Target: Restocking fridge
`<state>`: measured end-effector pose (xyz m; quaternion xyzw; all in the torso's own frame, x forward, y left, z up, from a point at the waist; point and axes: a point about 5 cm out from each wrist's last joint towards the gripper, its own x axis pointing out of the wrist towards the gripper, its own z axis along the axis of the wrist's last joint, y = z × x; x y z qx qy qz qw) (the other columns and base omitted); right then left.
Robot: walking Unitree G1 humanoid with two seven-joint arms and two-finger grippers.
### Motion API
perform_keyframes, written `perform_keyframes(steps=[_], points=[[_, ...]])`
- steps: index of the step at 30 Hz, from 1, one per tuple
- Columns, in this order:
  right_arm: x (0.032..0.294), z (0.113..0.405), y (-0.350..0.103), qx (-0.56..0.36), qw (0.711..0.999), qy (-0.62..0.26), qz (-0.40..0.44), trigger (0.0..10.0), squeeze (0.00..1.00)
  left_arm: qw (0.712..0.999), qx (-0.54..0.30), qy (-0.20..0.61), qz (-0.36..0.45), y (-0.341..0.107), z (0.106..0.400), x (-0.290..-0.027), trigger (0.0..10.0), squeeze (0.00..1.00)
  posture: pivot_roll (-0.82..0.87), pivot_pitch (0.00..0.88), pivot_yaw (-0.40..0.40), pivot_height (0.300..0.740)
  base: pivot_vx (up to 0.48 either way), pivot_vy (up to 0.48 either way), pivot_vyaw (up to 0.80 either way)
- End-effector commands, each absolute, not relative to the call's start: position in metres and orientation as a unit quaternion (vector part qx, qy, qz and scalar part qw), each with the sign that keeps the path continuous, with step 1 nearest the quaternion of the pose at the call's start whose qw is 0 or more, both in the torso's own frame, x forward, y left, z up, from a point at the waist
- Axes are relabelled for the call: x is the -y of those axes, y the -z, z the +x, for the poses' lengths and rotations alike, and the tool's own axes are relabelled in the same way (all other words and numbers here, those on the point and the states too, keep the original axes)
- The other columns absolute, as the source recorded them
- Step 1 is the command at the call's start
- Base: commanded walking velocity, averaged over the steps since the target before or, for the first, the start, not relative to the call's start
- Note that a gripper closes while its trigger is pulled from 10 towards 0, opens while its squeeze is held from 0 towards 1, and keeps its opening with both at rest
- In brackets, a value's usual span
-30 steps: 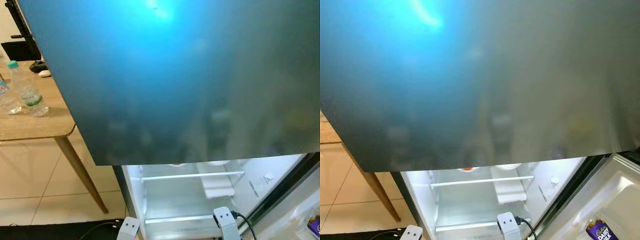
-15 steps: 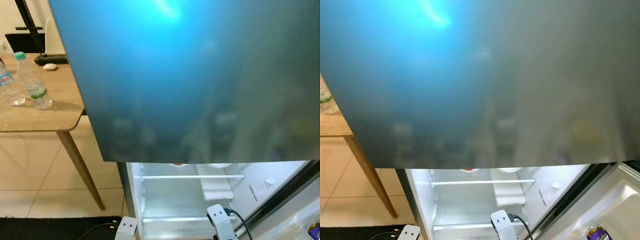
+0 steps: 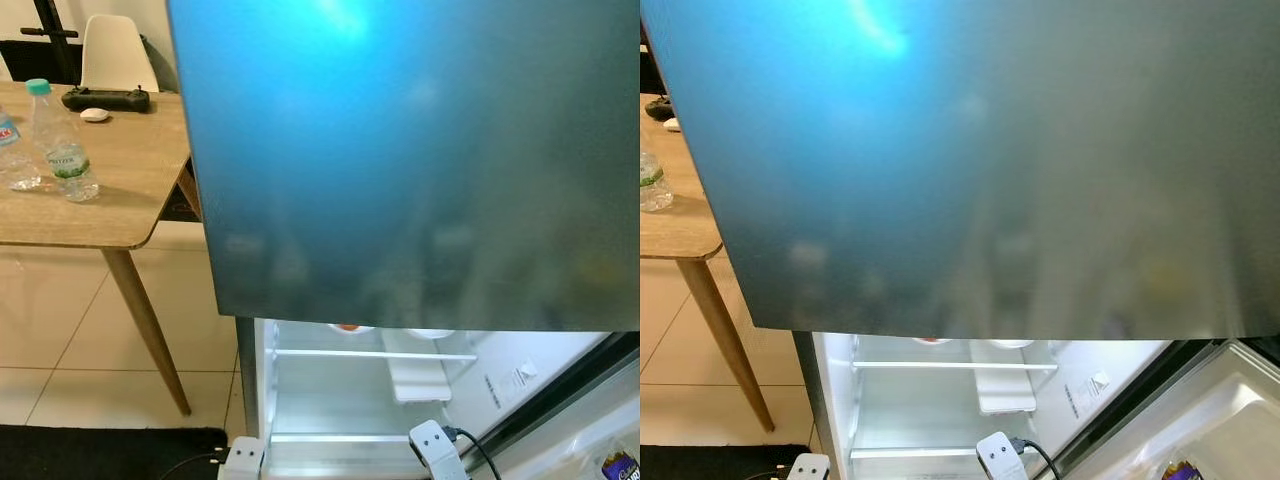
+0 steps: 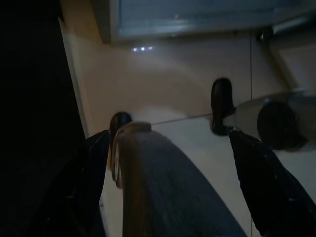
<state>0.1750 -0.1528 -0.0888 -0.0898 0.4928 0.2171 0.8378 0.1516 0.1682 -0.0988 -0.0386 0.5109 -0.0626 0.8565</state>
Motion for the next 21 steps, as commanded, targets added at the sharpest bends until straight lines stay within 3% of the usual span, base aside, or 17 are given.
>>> perform_keyframes(steps=[1,6,21], points=[[0.159,0.171,0.09,-0.499,0.834,-0.216,-0.099,10.0,0.0,0.864,-0.499,0.05,-0.043,0.095,0.158,-0.18,10.0,0.0,0.12,0.011,-0.154,0.74,0.0,0.0,0.0],[0.162,0.168,0.091,-0.502,0.831,-0.218,-0.104,10.0,0.0,0.865,-0.498,0.043,-0.044,0.093,0.16,-0.192,10.0,0.0,0.1,0.014,-0.15,0.74,0.0,0.0,0.0],[0.167,0.168,0.091,-0.501,0.835,-0.204,-0.101,10.0,0.0,0.863,-0.501,0.056,-0.046,0.092,0.162,-0.192,10.0,0.0,0.07,0.004,-0.144,0.74,0.0,0.0,0.0]])
